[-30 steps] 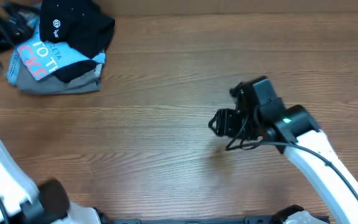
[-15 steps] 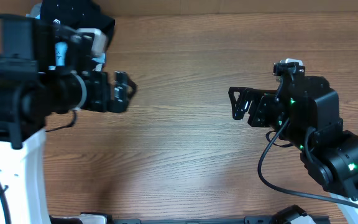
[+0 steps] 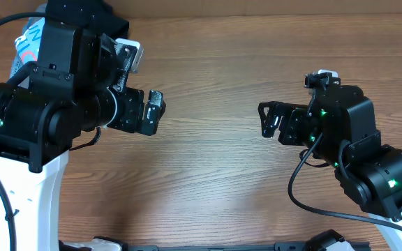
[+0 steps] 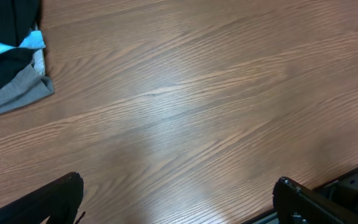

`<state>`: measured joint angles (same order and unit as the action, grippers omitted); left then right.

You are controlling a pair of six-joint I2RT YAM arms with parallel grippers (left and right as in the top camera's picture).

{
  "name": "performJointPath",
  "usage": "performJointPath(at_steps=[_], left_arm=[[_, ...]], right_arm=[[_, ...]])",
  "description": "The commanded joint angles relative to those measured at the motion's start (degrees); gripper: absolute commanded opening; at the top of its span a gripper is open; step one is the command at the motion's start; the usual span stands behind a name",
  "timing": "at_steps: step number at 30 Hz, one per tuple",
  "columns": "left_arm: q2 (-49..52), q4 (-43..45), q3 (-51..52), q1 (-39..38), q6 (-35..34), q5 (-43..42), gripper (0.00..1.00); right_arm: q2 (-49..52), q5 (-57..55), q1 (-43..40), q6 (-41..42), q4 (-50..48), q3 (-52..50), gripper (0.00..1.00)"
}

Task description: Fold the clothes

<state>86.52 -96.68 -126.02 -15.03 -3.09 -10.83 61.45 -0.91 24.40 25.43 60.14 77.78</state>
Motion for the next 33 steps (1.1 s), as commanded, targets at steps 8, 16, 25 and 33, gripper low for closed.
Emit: performJointPath(at_steps=[8,16,25,33], left_arm=[[0.4,-0.1,0.2,-0.4,-1.2,0.9,1.0],[0.4,-0.1,0.2,-0.4,-1.2,0.9,1.0],[0.4,-0.1,0.2,-0.4,-1.2,0.9,1.0],[0.4,-0.1,0.2,-0.4,-1.2,0.9,1.0]], right_arm=[[-1.5,-7.1,-0.2,-0.3,0.5,0.7,1.0],[-10.2,-23.7,-1.2,-0.4,-6.9,-2.7,1.0],[-27.3,-16.6,-12.0,-0.4,-22.0,-27.9,1.0],[-41.4,-9.5,-14.1,-0.4,-34.2,-48.1,1.0]])
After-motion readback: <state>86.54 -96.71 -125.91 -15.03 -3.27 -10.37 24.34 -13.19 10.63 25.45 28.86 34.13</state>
